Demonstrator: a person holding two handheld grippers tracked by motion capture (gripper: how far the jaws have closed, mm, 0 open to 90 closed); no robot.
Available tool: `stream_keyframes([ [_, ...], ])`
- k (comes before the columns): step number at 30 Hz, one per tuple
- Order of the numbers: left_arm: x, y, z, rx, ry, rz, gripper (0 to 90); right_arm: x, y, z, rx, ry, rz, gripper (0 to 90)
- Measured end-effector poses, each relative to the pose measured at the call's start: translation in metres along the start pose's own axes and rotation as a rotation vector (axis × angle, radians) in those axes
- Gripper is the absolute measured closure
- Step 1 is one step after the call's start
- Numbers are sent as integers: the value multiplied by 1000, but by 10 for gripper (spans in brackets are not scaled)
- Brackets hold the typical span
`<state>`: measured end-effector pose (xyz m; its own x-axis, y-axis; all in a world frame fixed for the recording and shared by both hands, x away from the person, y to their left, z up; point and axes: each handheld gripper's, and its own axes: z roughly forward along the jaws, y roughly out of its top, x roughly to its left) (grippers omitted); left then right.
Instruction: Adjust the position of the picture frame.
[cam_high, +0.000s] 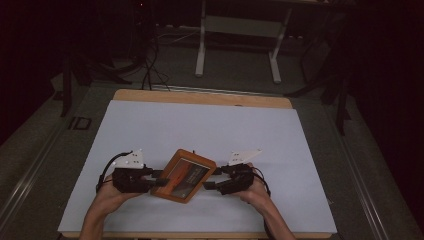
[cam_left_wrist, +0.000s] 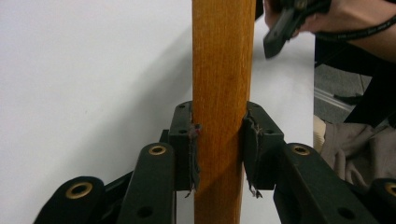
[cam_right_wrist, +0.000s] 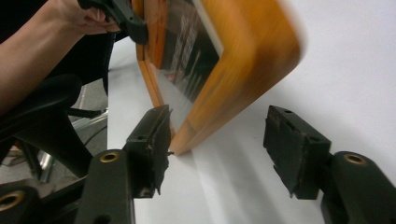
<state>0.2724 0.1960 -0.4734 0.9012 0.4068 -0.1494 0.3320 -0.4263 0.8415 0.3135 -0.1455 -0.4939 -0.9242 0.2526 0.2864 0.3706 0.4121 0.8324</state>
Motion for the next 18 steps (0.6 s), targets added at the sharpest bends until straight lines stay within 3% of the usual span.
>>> stream_keyframes([
  [2,3,-3,-1,2,3,-12,685,0,-1,4,3,9,4,435],
  [6,6,-8,-2,-19,-2,-35,685,2,-3,22,-6,58,20,554],
  [8,7,-11,-2,-29,-7,-45,685,2,-3,25,-6,54,23,596],
  [15,9,-14,3,-37,-21,-69,685,-6,-6,20,-79,81,93,674],
  [18,9,-14,12,-25,-28,-82,685,-8,-5,13,-100,62,99,682],
])
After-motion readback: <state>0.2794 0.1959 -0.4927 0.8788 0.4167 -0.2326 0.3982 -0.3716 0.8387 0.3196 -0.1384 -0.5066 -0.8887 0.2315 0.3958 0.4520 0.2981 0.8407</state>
